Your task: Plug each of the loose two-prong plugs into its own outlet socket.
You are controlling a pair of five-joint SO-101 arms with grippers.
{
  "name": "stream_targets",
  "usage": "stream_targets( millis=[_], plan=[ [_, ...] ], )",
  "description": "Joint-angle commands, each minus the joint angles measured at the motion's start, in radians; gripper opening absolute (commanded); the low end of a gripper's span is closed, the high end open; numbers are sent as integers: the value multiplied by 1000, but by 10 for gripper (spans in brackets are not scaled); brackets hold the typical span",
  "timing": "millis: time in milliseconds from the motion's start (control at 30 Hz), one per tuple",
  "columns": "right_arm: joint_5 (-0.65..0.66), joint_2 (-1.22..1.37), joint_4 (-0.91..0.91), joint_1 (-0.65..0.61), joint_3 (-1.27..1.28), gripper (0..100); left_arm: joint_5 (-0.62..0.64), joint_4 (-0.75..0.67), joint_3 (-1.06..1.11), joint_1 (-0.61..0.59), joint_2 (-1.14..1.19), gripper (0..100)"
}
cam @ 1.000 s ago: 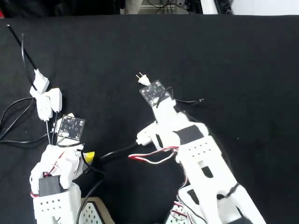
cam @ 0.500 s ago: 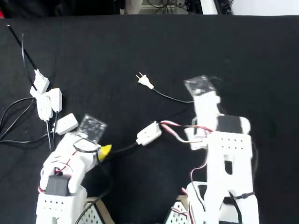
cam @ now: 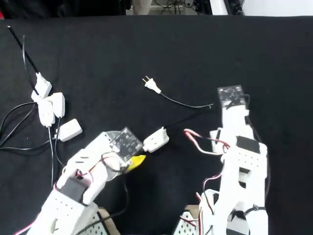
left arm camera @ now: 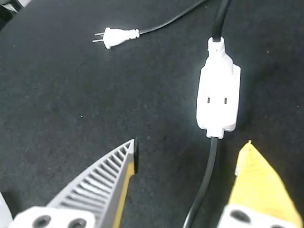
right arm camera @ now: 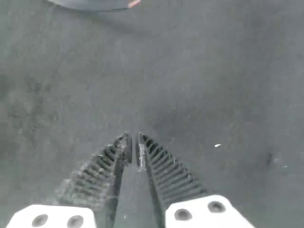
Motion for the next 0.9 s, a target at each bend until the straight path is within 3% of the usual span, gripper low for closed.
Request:
stream_targets(
  millis=[0, 167, 333, 467, 667, 867],
  plan=[
    [9, 4, -46, 20, 45, 14, 9, -140, -137, 39, 313, 332],
    [87, 1, -164, 23, 143, 15, 9, -334, -255, 142, 770, 332],
    [86, 4, -167, 29, 145, 15, 11, -358, -487, 111, 1112, 332],
    [89, 4, -167, 29, 145, 15, 49, -358, -645, 84, 1260, 332],
    [91, 4, -169, 29, 147, 15, 60, -353, -687, 81, 1313, 326],
    [92, 4, -169, 29, 147, 15, 64, -285, -734, 77, 1321, 87]
  ],
)
